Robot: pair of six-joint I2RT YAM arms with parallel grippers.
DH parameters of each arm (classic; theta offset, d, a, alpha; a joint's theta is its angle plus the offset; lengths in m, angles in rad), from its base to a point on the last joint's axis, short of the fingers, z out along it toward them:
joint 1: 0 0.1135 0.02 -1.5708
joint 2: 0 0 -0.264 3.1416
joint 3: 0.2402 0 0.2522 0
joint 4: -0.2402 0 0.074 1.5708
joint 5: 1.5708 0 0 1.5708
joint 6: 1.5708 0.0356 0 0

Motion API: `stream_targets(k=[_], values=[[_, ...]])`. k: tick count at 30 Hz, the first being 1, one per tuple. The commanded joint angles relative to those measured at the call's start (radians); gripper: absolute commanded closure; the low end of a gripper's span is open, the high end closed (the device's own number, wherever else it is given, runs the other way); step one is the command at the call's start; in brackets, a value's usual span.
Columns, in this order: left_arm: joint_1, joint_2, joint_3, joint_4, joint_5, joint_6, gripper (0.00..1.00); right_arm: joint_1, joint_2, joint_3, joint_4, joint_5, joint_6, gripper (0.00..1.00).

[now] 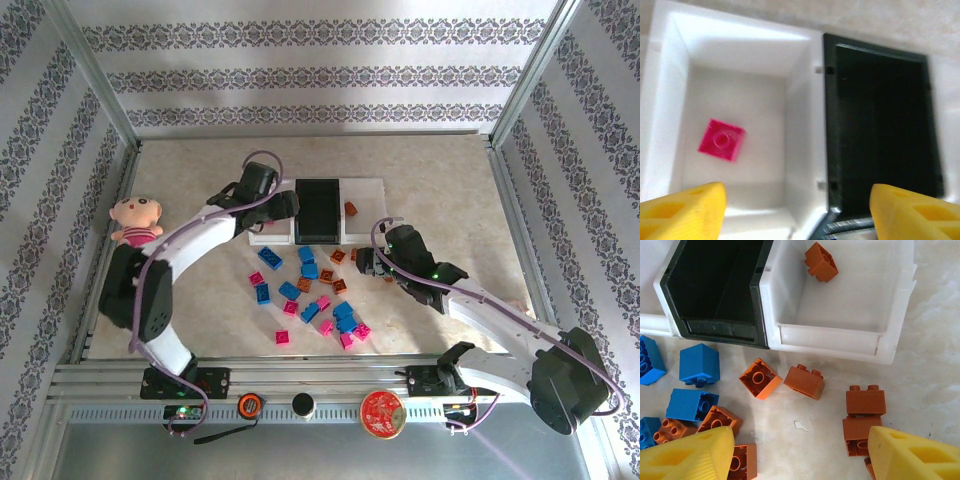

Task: Sort the legos into containers by color
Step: Pick up the lego from the bottom-center of the table.

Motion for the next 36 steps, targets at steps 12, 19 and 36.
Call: stream_targets(k=[12,19,36], values=[[-0.05,-0.54,-0.367,0.024,0.013,0.004,0.0,-0.07,-0.004,-0.083,0.058,-0.203,0.035,0.02],[-0.05,-0.684,-0.481,0.021,-0.013,0.002,0.0,-0.028,-0.059,-0.065,-0.032,-0.132,0.035,0.02],[-0.048,-0.726,-0.599,0.016,-0.003,-0.061,0.0,0.191,-0.068,-0.131,-0.163,-0.063,0.033,0.22]])
